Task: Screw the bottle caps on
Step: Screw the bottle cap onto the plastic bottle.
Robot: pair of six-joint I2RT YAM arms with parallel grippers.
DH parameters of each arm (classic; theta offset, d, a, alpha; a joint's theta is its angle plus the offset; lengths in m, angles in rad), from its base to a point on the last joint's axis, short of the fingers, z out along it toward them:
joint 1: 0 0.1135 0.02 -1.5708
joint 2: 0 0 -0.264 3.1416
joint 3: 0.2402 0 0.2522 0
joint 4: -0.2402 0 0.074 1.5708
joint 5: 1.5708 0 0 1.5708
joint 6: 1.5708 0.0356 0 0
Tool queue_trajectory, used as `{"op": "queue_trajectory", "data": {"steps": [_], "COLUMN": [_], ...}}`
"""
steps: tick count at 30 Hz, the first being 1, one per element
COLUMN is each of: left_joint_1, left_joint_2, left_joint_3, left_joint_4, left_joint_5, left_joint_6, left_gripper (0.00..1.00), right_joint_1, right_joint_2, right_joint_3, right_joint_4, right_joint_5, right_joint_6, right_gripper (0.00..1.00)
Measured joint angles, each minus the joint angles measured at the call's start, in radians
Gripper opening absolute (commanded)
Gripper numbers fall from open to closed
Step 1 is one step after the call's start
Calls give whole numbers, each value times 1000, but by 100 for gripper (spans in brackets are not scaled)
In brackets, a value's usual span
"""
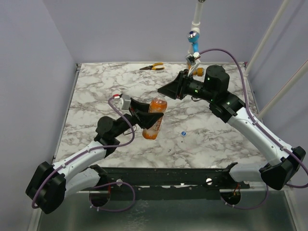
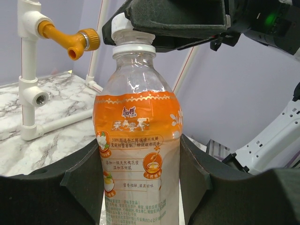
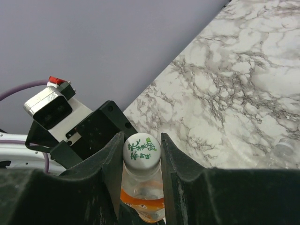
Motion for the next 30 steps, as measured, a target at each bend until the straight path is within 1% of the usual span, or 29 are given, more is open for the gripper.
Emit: {"op": "queue_trajectory", "data": {"steps": [5,13,24,30], "left_joint_1": [2,8,6,-26], "left_joint_2": [7,29,76,98], "left_joint_3": [46,75,108,130], "left_joint_4": [-72,-118,-172,-182], "left_joint_5": [8,7,-28,-54], "left_joint_6": [25,80,214,299], "left_gripper": [22,21,21,21], "right_joint_1": [0,8,13,17], "right_joint_2": [0,28,98,133], "right_joint_3": [21,66,146,194], "right_joint_4": [-31,-97,-201,-267], "right_joint_5": [42,108,210,245], "right_joint_6": [-21,-26,-14,2], "right_gripper": [32,30,29,29]}}
